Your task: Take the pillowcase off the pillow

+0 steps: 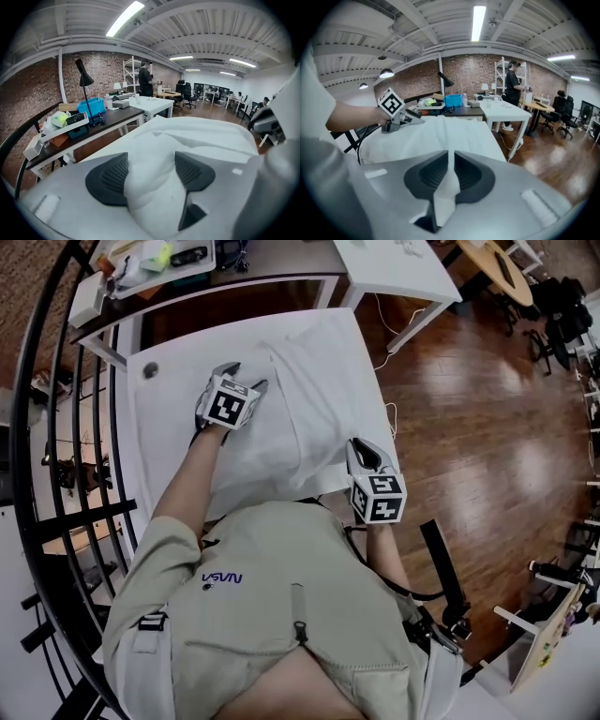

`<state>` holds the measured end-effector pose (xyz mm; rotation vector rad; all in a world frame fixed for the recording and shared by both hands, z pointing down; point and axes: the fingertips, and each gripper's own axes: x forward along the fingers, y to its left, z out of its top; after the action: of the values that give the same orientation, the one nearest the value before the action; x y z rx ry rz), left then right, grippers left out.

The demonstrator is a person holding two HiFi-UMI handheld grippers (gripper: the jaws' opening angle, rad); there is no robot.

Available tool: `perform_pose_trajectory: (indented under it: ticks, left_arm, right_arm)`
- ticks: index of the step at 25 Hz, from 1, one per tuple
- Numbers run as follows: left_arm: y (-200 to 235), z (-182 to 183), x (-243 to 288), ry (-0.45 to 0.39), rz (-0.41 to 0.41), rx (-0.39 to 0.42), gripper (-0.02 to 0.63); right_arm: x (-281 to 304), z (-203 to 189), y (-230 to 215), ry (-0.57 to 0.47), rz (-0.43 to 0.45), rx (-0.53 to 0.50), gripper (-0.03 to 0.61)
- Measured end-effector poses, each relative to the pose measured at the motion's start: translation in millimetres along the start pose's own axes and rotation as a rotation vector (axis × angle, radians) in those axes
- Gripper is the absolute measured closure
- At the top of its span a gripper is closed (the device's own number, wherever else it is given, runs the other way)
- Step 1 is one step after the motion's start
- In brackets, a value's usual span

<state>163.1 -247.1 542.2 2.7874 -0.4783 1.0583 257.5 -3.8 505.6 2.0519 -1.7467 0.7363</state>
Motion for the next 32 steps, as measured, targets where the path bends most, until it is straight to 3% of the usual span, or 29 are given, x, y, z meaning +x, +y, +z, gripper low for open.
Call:
perform_pose_trajectory:
  ticks: [2,6,9,16,20,22,25,26,32]
  left_arm:
    - [-9,-5,2,0.029,-0.016,0.007,0.324]
    - [-33,-19,-4,0.038,-0.037,0.079,0.491]
    - [-51,-27,-19,-0.018,-0.017,0.110,0.565]
    - [-99,-31,-72,-0.178,-0.032,0.119,0.586]
    - [-116,-31,-94,-0.246,-0.040,0.115,0.590]
    - [-118,-29,-107,-0.269,-0.037,0.107,0.591]
    - [-112,-15,-127,-0.306,-0.029,0.124,0.591]
    - [-110,-10,-133,-0.319,-0.027,0.128,0.591]
    - [-97,-13,-173,-0.397,-0.023,0.065,0.592]
  right_arm:
    - [6,18,-1,-0.031,0.017,-0.027,0.537]
    - [29,59,5,-0.086,0.063,-0.118,0.537]
    - [53,92,19,-0.110,0.114,-0.213,0.488]
    - [118,154,63,-0.097,0.203,-0.422,0.374]
    - [154,141,79,0.062,0.213,-0.531,0.353]
    - [160,131,87,0.117,0.232,-0.558,0.365]
    - [159,141,87,0.100,0.209,-0.595,0.503]
    - [158,149,84,0.080,0.187,-0.602,0.522]
    - [139,193,40,-0.046,0.004,-0.552,0.548]
